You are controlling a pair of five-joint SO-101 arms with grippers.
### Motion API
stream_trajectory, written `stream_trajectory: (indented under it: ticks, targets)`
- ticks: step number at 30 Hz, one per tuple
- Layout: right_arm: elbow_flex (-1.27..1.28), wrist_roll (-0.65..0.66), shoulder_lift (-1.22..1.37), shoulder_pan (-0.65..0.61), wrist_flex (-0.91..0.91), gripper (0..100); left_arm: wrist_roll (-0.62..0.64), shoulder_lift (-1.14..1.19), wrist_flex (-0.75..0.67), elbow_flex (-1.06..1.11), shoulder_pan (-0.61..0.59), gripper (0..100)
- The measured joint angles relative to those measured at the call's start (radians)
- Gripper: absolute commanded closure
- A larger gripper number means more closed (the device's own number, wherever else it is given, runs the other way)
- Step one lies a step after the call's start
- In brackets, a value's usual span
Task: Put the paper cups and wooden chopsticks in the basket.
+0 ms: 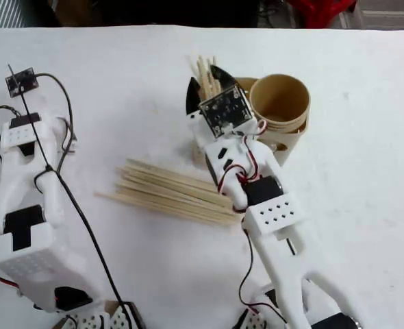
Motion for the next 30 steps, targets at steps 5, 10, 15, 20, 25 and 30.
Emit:
stream_trajectory:
  ticks: [5, 10, 15, 20, 25, 30]
  targets:
    - [0.000, 0.000, -0.046, 0.000, 0.132, 92.4, 0.000, 0.000, 0.000, 0.000, 0.000, 93]
    - [-0.032, 0.000, -0.239, 0.000, 0.371, 93.2, 0.000, 0.000, 0.000, 0.000, 0.000, 93]
    - [-0.150, 0.011, -0.423, -0.077, 0.723, 87.9, 0.000, 0.000, 0.000, 0.000, 0.000, 93]
    - [-0.235, 0.137, -0.370, -0.261, 1.057, 87.6, 0.000, 0.000, 0.000, 0.000, 0.000, 93]
    - [-0.198, 0.253, -0.089, -0.307, 1.063, 87.6, 0.000, 0.000, 0.000, 0.000, 0.000, 93]
    - [-0.114, 0.347, 0.230, -0.348, 0.884, 87.7, 0.000, 0.000, 0.000, 0.000, 0.000, 93]
